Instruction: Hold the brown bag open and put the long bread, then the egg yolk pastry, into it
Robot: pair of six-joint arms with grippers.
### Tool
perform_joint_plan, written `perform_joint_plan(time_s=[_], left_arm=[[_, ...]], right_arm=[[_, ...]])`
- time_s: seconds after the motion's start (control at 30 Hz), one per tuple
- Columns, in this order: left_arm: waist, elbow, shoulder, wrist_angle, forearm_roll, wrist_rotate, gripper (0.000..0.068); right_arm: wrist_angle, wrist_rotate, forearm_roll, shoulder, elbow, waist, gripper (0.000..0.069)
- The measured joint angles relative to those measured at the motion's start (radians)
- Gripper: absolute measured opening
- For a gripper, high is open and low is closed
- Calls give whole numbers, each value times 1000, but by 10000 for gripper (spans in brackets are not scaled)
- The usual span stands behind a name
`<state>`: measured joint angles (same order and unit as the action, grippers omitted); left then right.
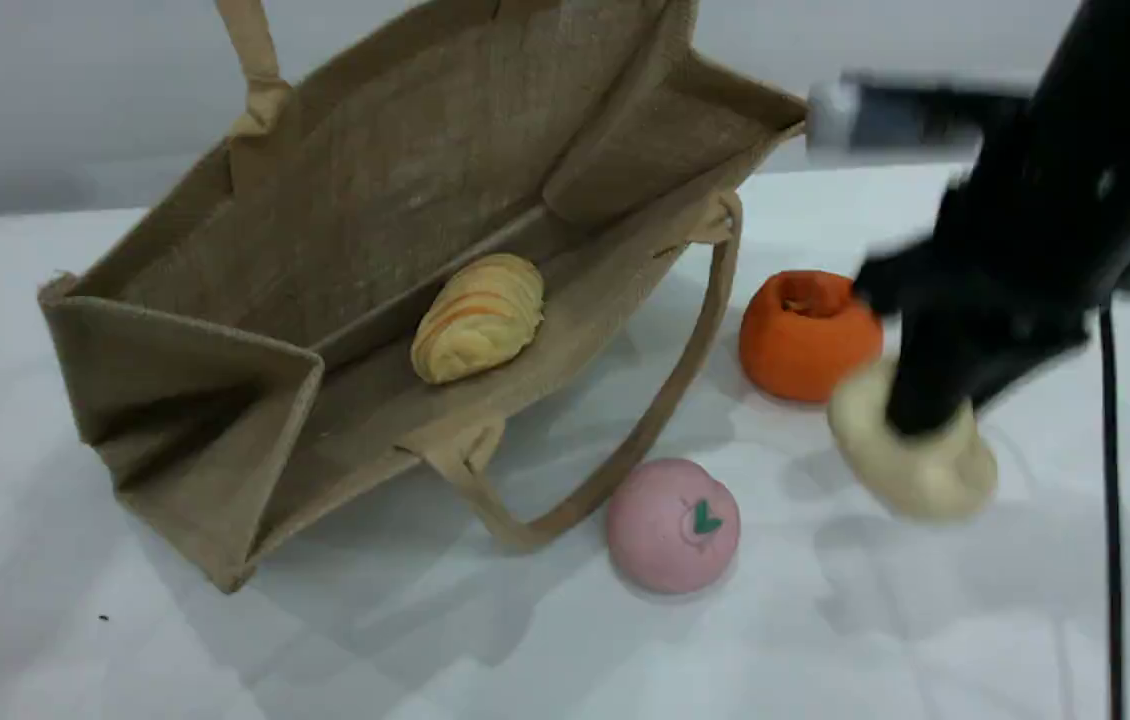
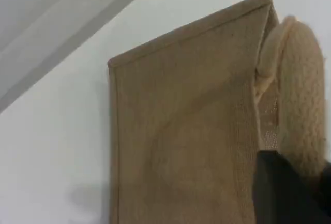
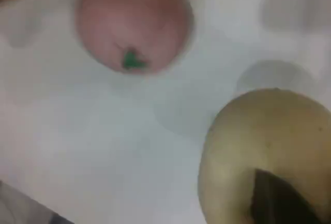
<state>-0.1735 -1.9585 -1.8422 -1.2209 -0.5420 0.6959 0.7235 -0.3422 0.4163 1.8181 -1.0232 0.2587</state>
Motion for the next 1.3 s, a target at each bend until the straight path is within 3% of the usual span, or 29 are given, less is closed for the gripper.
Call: perform_joint_plan(time_s=[0.17, 0.3, 0.5, 0.77, 1.13, 1.3], left_arm=[[0, 0, 0, 0, -2, 0, 87], [0, 0, 0, 0, -3, 0, 87], [0, 0, 0, 0, -3, 0, 87], [0, 0, 0, 0, -3, -3, 87], [0, 0, 0, 0, -10, -28, 87], [0, 0, 0, 0, -11, -28, 87]], right_arm=[[-75, -31, 137, -190, -13, 1, 40], [-157, -157, 326, -254, -13, 1, 40], [-151, -446, 681, -166, -13, 25, 40], [-202, -754, 1074, -13, -67, 151, 40], [-315, -779, 1104, 191, -243, 188, 41], [-313, -795, 1095, 211, -252, 188, 100]])
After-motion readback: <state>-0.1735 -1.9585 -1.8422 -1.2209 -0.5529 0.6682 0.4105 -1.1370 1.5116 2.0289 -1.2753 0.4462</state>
